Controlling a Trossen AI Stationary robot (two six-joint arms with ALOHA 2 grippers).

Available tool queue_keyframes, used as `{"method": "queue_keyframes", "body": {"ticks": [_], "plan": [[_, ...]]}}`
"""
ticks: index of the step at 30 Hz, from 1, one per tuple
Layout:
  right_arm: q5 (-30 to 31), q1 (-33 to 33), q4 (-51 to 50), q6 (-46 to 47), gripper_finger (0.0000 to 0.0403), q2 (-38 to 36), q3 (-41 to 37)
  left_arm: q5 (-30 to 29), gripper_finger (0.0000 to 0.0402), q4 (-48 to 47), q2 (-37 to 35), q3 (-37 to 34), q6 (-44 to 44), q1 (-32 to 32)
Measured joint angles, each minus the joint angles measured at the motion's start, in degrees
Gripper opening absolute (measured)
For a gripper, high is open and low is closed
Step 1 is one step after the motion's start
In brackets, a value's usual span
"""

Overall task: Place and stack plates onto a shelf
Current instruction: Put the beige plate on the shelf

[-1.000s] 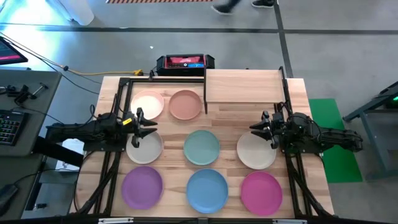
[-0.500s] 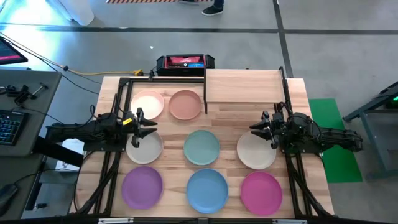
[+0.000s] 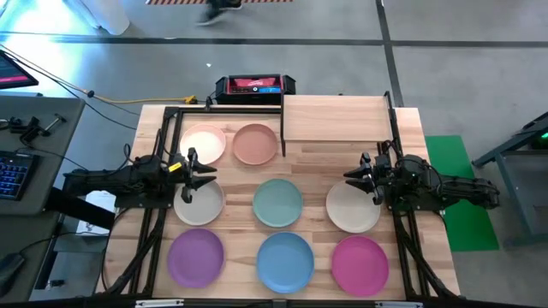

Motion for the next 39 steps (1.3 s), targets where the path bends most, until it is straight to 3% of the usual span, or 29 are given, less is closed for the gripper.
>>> {"method": "queue_keyframes", "body": {"ticks": [12,24,27,34,39], "plan": [[0.0,0.0,0.0,0.0,0.0107,0.0,0.0,-0.1,0.0117,5.6,0.0,0.0,-2.5,0.0],[0.1,0.0,0.0,0.0,0.0107,0.0,0.0,-0.1,0.0117,14.6,0.0,0.0,-15.5,0.0],[0.2,0.0,0.0,4.4,0.0107,0.0,0.0,-0.1,0.0117,14.7,0.0,0.0,-16.5,0.0],[6.8,0.0,0.0,19.5,0.0107,0.0,0.0,-8.7,0.0117,15.9,0.0,0.0,-18.1,0.0],[10.7,0.0,0.0,21.4,0.0107,0.0,0.0,-12.9,0.0117,16.8,0.0,0.0,-18.5,0.0]]}}
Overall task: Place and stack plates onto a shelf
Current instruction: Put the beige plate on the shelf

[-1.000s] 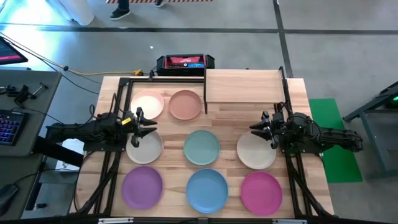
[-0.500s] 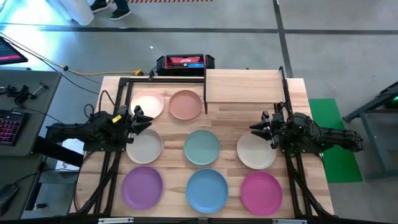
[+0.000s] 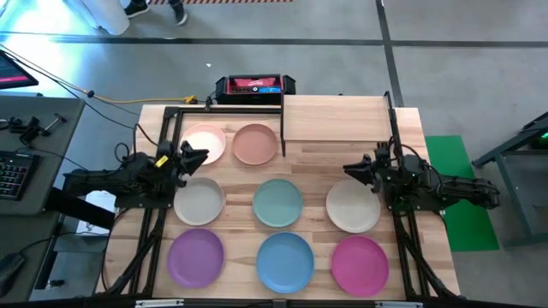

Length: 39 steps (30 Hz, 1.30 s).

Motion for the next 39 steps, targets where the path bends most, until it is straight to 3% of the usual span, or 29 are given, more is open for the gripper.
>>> {"method": "queue_keyframes", "body": {"ticks": [5,11,20,27,33,39], "plan": [[1.0,0.0,1.4,1.9,0.0107,0.0,0.0,-3.4,0.0117,4.0,0.0,0.0,-2.2,0.0],[1.1,0.0,11.0,-1.1,0.0107,0.0,0.9,-6.1,0.0117,10.5,0.0,0.4,-10.2,0.0],[0.9,0.0,10.8,-12.3,0.0107,2.5,14.9,-4.8,0.0117,10.2,4.1,10.1,-5.5,0.0],[2.5,0.0,-15.4,-24.0,0.0107,9.7,32.9,-1.9,0.0117,-0.8,12.9,23.5,1.9,0.0],[4.3,0.0,-36.5,-23.9,0.0107,20.2,45.2,-1.9,0.0117,-12.8,20.7,33.1,6.2,0.0],[3.1,0.0,-52.8,-21.3,0.0107,31.3,52.5,-1.8,0.0117,-21.1,25.9,38.6,6.6,0.0]]}}
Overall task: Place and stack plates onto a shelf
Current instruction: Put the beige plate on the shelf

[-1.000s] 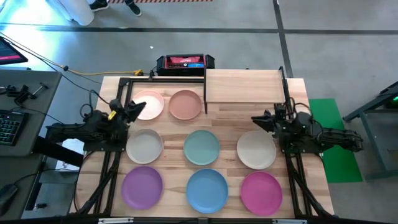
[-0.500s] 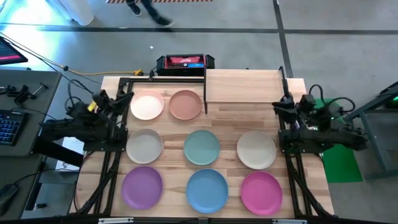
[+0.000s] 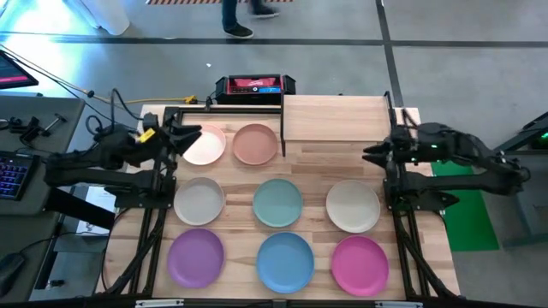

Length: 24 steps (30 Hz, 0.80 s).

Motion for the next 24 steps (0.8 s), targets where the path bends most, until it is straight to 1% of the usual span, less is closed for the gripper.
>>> {"method": "queue_keyframes", "body": {"ticks": [4,8,10,18,24], "plan": [[-2.7,0.0,-7.3,1.0,0.0107,5.6,1.3,0.0,0.0117,-6.3,2.1,1.9,0.0,0.0],[-5.2,0.0,-11.4,-0.1,0.0107,9.6,1.3,0.0,0.0117,-7.8,2.9,2.1,0.0,0.0],[-5.2,0.0,-12.1,-1.8,0.0107,11.4,1.2,0.0,0.0117,-8.7,2.9,2.1,0.0,0.0],[-5.2,0.0,-10.8,-9.4,0.0107,16.0,-4.0,0.0,0.0117,-9.6,2.9,2.1,0.0,0.0],[-5.3,1.7,-4.4,-14.4,0.0107,18.7,-8.9,0.0,0.0117,-10.8,2.9,2.1,0.0,0.0]]}}
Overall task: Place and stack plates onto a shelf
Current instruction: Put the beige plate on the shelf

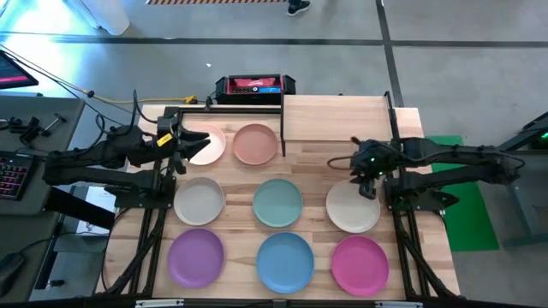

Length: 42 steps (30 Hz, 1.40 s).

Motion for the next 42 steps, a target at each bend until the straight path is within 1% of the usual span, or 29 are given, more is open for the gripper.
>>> {"method": "queue_keyframes", "body": {"ticks": [4,8,12,14,19,23,27,36,42], "plan": [[0.0,2.6,3.0,0.2,0.0107,2.8,-2.5,0.0,0.0117,-1.2,0.0,0.0,0.0,0.0],[0.3,4.8,3.8,1.2,0.0107,7.1,-2.7,0.0,0.0117,-1.4,0.3,0.0,0.0,0.0],[0.4,7.2,7.6,2.1,0.0107,11.7,-2.7,0.0,0.0117,-1.4,0.5,0.0,0.0,0.0],[0.2,8.4,9.1,2.7,0.0107,14.0,-2.5,0.0,0.0117,-1.4,0.5,0.0,0.0,0.0],[0.1,10.8,9.3,2.3,0.0107,19.5,0.5,0.0,0.0117,-1.4,0.6,0.0,0.0,0.0],[0.1,11.5,9.4,-2.9,0.0107,23.6,3.1,0.0,0.0117,-1.4,0.6,0.0,0.0,0.0],[0.5,11.3,9.2,-8.1,0.0107,27.0,3.6,0.0,0.0117,-1.4,0.6,0.0,0.0,0.0],[8.0,11.3,9.4,-17.8,0.0107,31.8,3.7,0.0,0.0117,-1.4,0.6,0.0,0.0,0.0],[9.2,11.3,11.2,-23.6,0.0107,33.1,3.7,0.0,0.0117,-1.4,0.7,0.0,0.0,0.0]]}}
